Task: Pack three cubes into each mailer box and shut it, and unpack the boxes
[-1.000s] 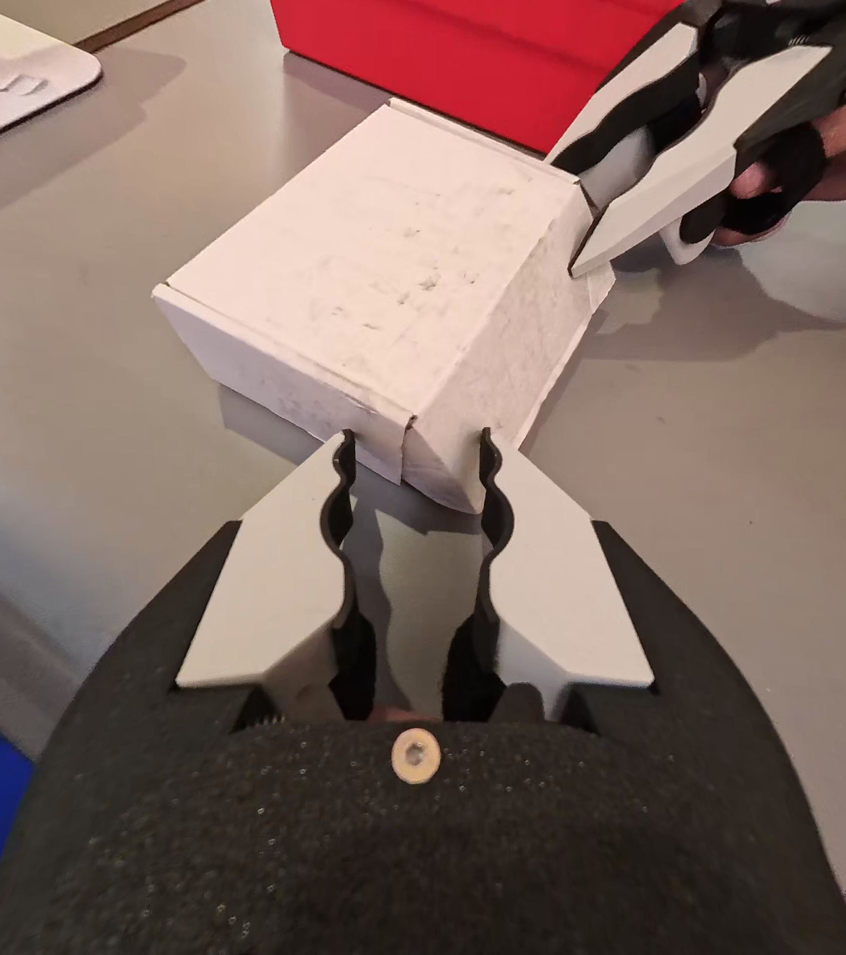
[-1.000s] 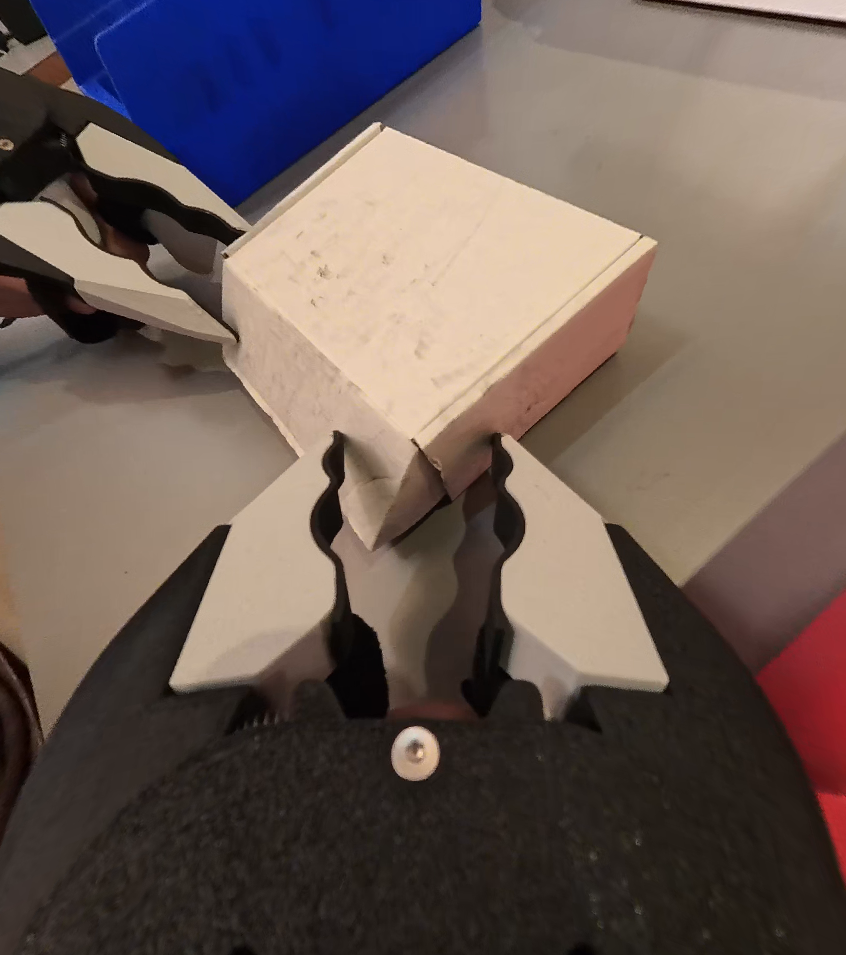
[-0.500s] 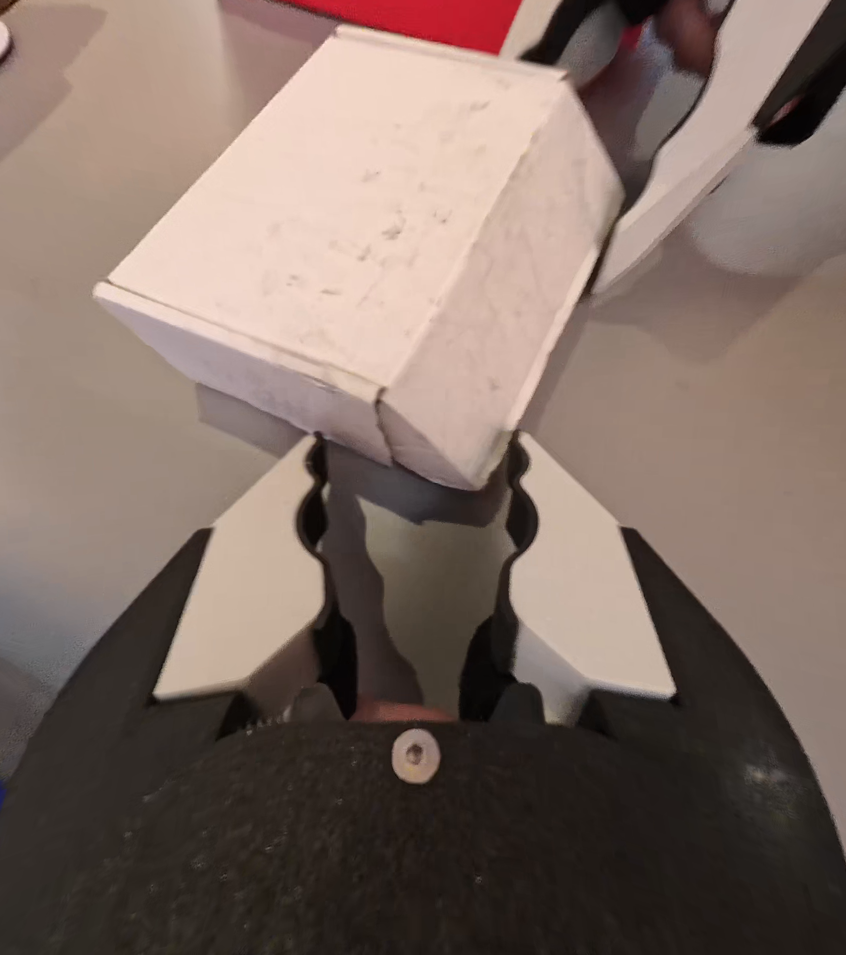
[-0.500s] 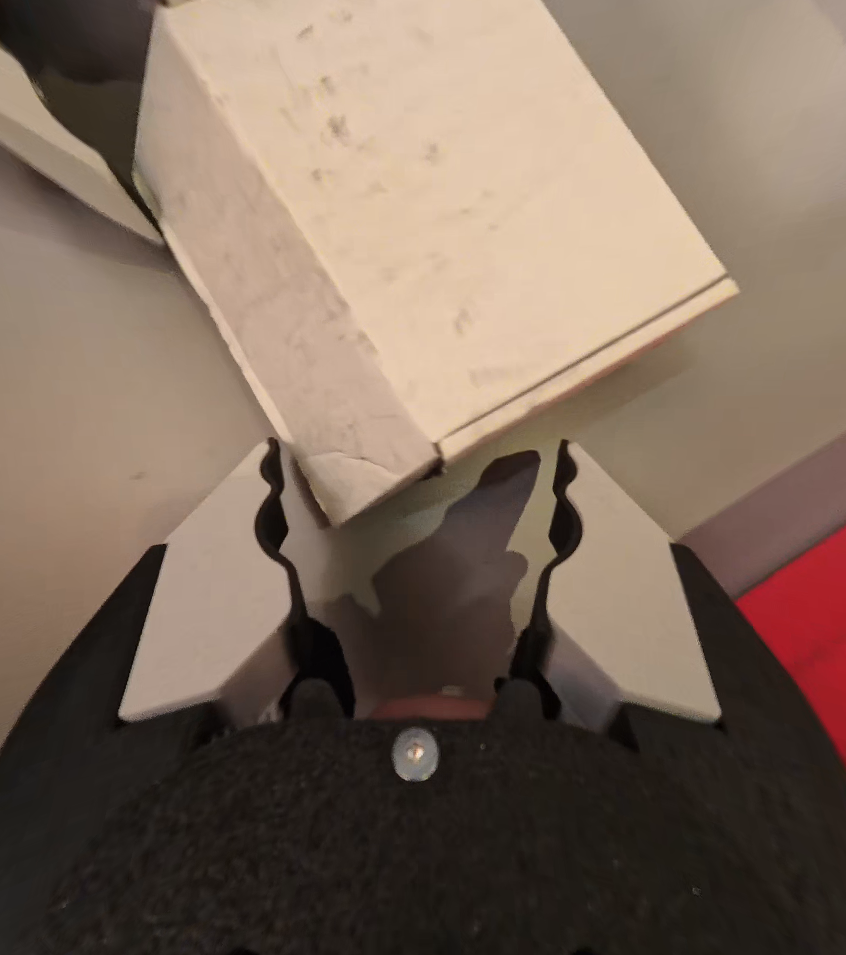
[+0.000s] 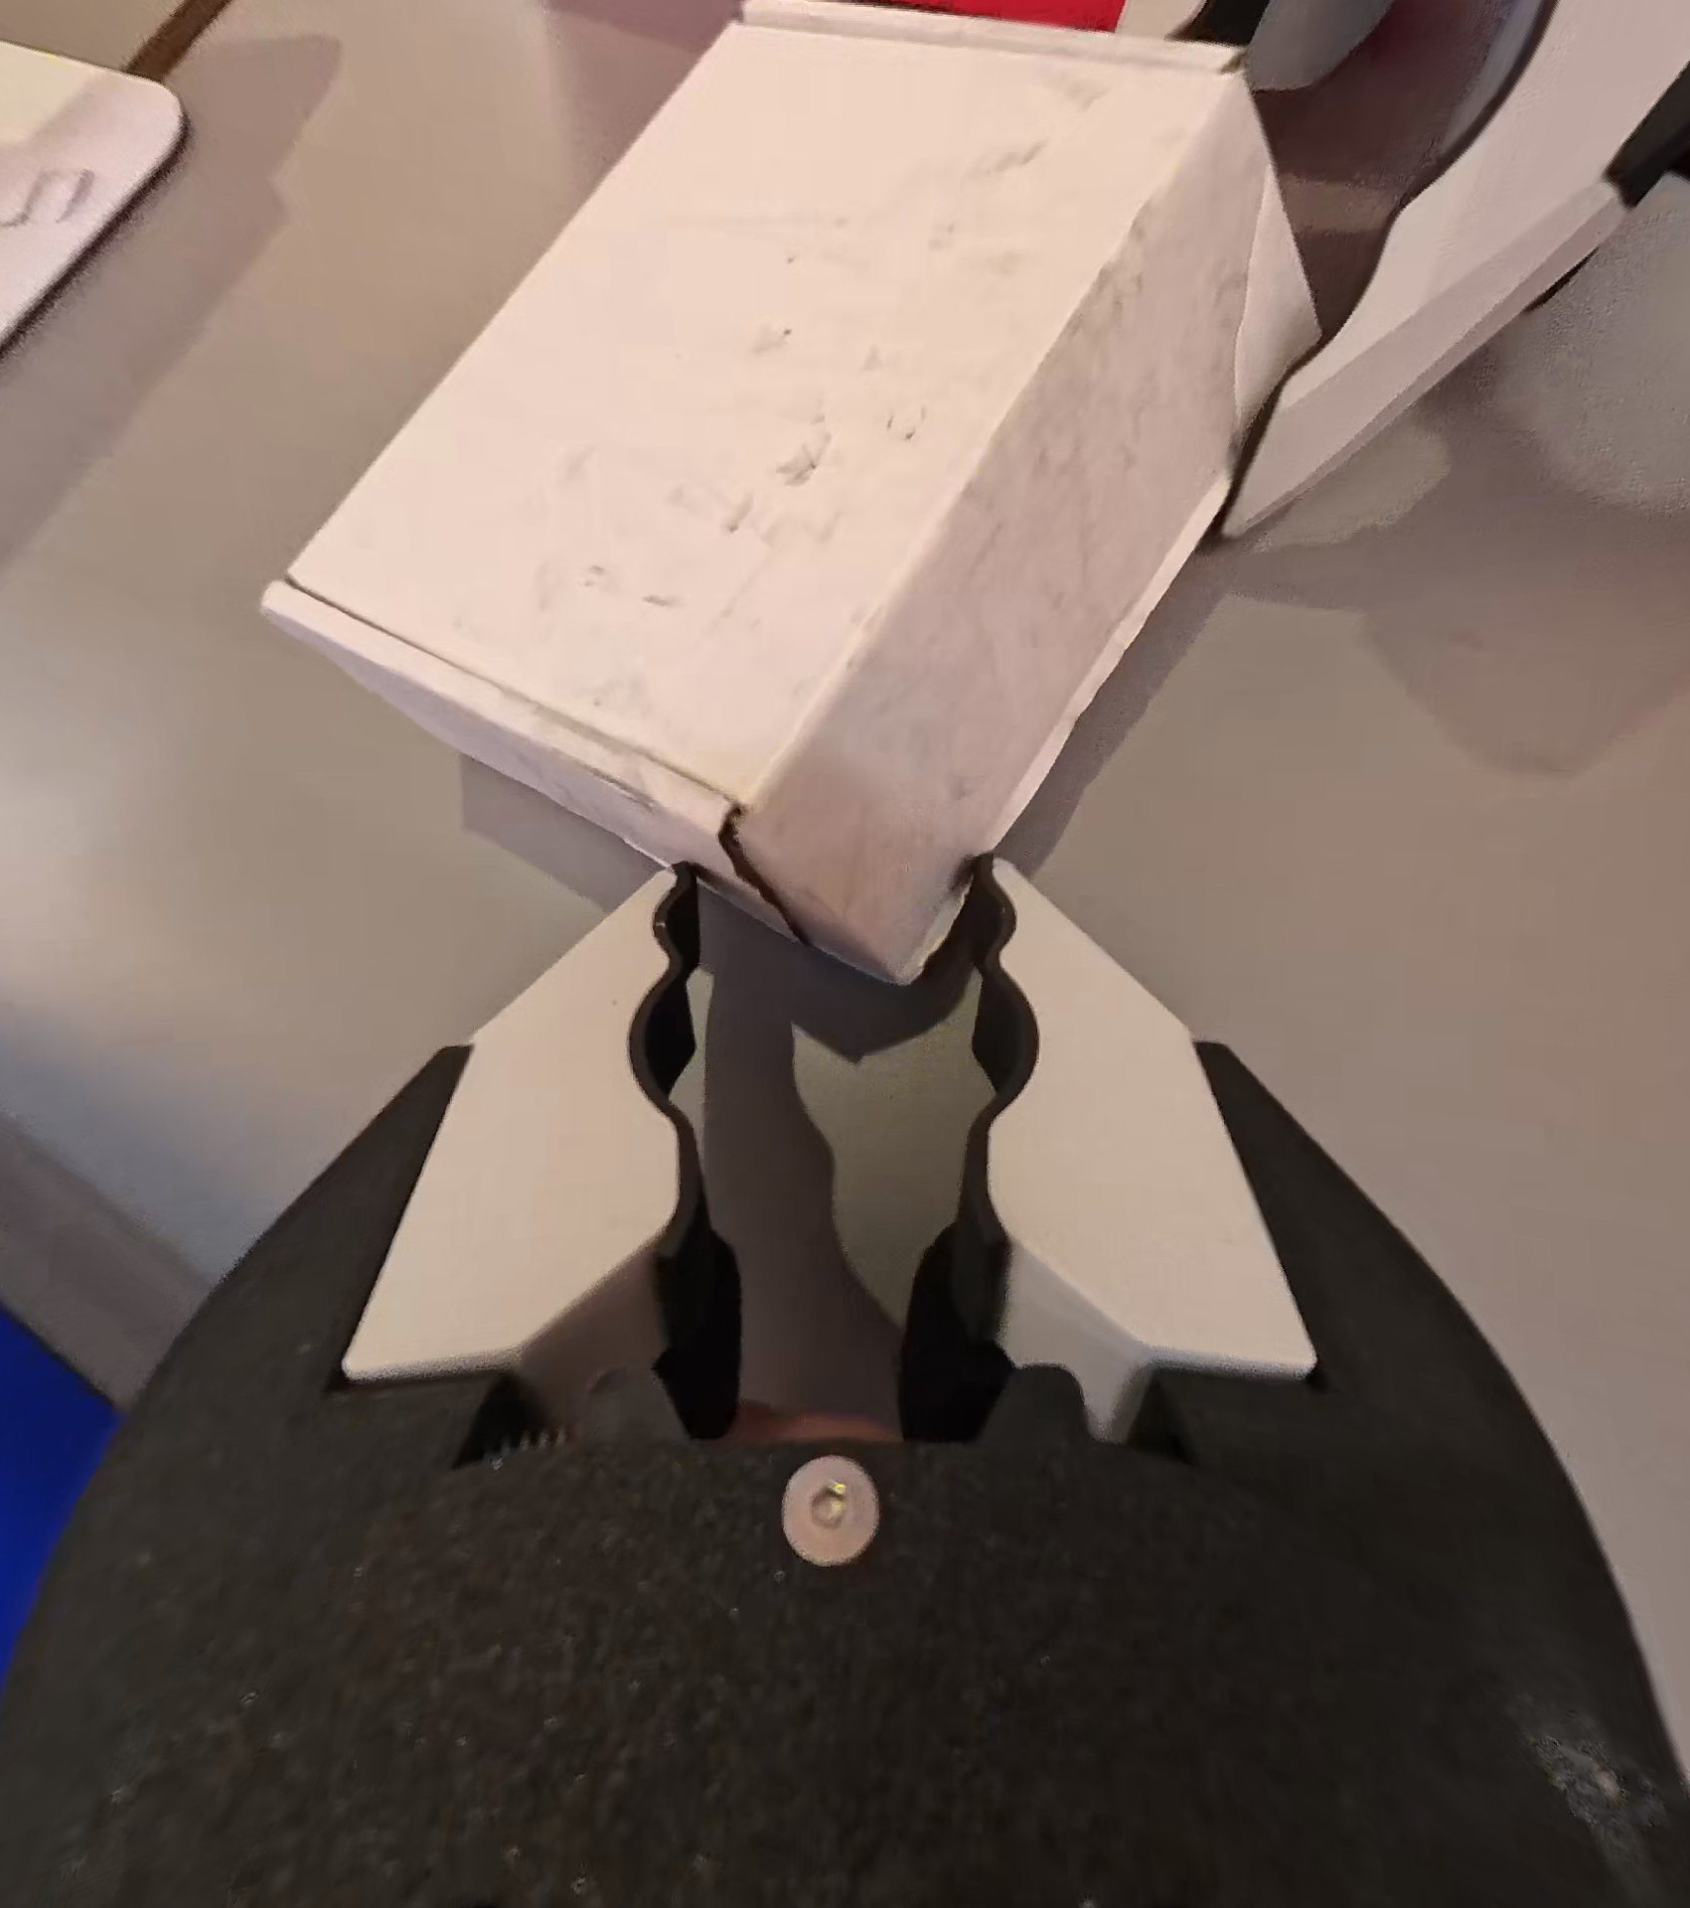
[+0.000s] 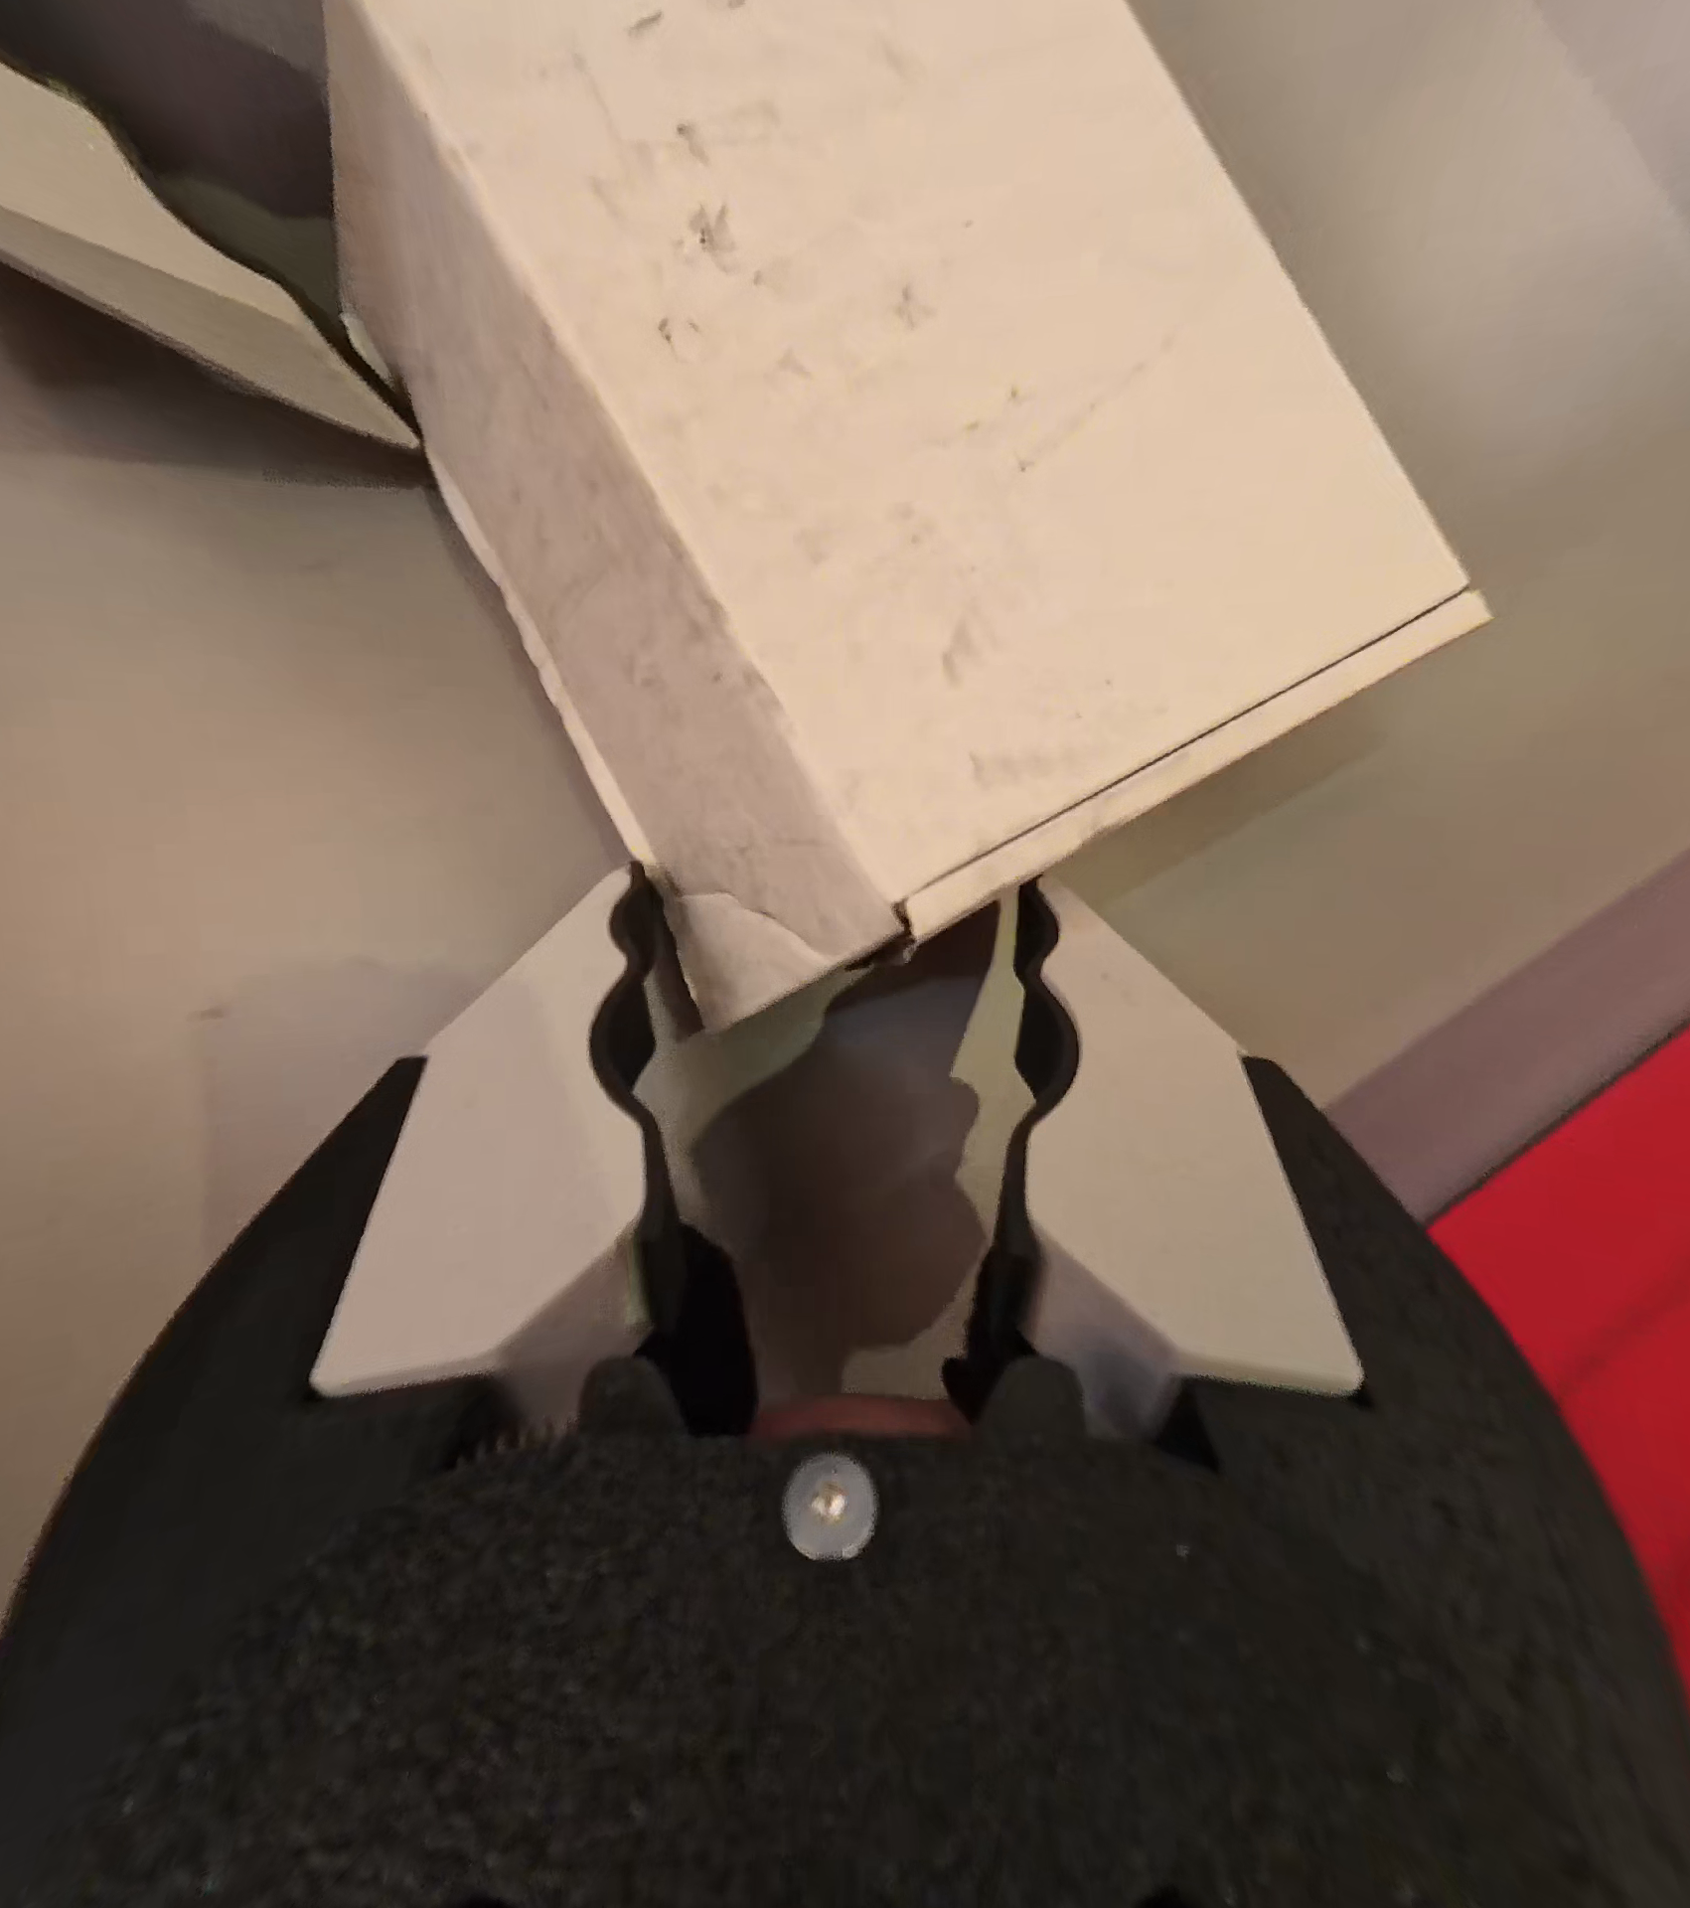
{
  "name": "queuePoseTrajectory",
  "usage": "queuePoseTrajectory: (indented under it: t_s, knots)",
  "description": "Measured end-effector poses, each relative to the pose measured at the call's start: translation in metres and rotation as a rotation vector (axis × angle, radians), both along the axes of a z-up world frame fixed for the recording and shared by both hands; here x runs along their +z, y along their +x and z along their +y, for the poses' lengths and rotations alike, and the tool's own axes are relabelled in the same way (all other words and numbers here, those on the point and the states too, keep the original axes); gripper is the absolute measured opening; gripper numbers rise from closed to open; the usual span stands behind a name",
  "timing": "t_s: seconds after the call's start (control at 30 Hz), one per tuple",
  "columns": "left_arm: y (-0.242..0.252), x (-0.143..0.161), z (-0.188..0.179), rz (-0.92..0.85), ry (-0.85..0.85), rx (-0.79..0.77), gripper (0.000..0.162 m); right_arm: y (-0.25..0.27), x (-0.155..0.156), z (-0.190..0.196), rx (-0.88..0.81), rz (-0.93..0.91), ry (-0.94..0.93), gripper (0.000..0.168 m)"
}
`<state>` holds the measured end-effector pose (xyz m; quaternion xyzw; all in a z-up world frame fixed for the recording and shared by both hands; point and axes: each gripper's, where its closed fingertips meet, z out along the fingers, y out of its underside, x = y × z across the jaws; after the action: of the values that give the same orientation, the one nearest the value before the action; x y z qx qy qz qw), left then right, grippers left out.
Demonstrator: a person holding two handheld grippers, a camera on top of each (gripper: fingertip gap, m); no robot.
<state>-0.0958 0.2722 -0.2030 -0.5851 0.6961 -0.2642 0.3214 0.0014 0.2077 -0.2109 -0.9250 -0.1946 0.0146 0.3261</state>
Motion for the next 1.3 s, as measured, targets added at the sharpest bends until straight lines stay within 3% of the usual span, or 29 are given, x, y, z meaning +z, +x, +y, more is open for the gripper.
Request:
queuePoseTrajectory:
  t_s: [0.23, 0.4, 0.6, 0.83, 1.03, 1.17, 1.3]
  knots:
    - [-0.018, 0.069, -0.026, -0.161, -0.191, -0.009, 0.052, -0.024, 0.057, -0.029, 0.008, 0.223, 0.026, 0.071]
    - [-0.019, 0.088, -0.023, -0.223, -0.233, 0.048, 0.052, -0.027, 0.081, -0.022, -0.036, 0.394, 0.132, 0.071]
    - [-0.023, 0.089, -0.023, -0.25, -0.321, 0.056, 0.057, -0.036, 0.097, -0.023, -0.04, 0.549, 0.165, 0.079]
    - [-0.02, 0.073, -0.029, -0.213, -0.317, 0.049, 0.066, -0.039, 0.064, -0.024, -0.043, 0.458, 0.091, 0.086]
    - [-0.017, 0.097, -0.018, -0.352, -0.207, 0.071, 0.055, -0.032, 0.085, -0.008, -0.047, 0.386, 0.278, 0.091]
    - [-0.02, 0.072, -0.012, -0.28, -0.191, 0.093, 0.057, -0.037, 0.071, -0.01, -0.02, 0.347, 0.283, 0.086]
    - [-0.023, 0.068, -0.012, -0.281, -0.232, 0.094, 0.044, -0.037, 0.072, -0.015, -0.04, 0.369, 0.268, 0.079]
